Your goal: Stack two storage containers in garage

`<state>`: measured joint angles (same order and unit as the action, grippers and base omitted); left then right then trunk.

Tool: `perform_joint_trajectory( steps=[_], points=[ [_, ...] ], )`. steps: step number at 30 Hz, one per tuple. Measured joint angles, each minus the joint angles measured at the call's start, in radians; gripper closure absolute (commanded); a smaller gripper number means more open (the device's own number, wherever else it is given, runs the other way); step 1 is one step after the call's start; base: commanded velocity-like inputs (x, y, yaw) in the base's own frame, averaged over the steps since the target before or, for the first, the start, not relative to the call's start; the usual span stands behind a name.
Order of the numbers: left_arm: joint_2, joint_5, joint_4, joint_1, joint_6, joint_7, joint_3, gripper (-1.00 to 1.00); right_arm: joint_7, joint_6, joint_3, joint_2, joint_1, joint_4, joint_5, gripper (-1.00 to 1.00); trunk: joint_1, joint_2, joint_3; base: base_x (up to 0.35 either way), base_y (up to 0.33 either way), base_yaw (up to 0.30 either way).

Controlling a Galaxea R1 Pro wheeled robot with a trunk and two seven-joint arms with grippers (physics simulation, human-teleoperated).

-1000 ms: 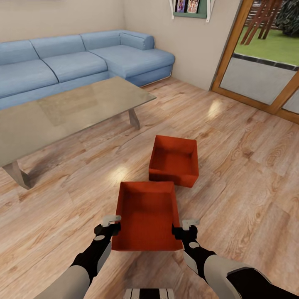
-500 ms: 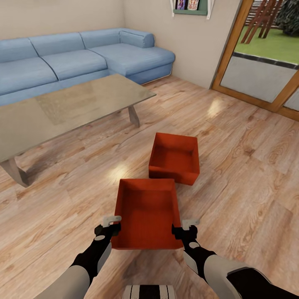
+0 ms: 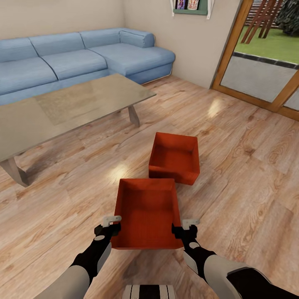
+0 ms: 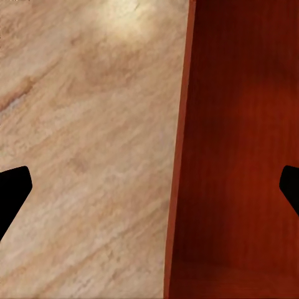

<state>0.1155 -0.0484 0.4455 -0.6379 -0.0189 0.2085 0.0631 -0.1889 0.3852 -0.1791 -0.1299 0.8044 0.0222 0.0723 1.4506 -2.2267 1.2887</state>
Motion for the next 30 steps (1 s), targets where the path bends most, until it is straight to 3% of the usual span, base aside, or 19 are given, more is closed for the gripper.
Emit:
perform_joint_trajectory(
  steps=[5, 17, 30],
  points=[
    [0.000, -0.001, 0.000, 0.000, 0.002, -0.001, 0.000, -1.00, 0.000, 0.000, -0.001, 0.000, 0.000, 0.000, 0.000, -1.00, 0.000, 0.000, 0.000, 0.000, 0.000, 0.000],
    [0.000, -0.004, 0.000, 0.000, 0.002, -0.002, -0.008, -1.00, 0.000, 0.002, -0.001, 0.000, 0.000, 0.000, -0.001, -1.00, 0.046, -0.084, 0.038, 0.000, 0.000, 0.000],
    [0.000, -0.011, 0.004, 0.000, 0.005, -0.003, -0.009, -1.00, 0.002, 0.002, -0.001, 0.000, 0.000, 0.000, -0.001, -1.00, 0.046, -0.084, 0.038, 0.000, 0.000, 0.000]
  ],
)
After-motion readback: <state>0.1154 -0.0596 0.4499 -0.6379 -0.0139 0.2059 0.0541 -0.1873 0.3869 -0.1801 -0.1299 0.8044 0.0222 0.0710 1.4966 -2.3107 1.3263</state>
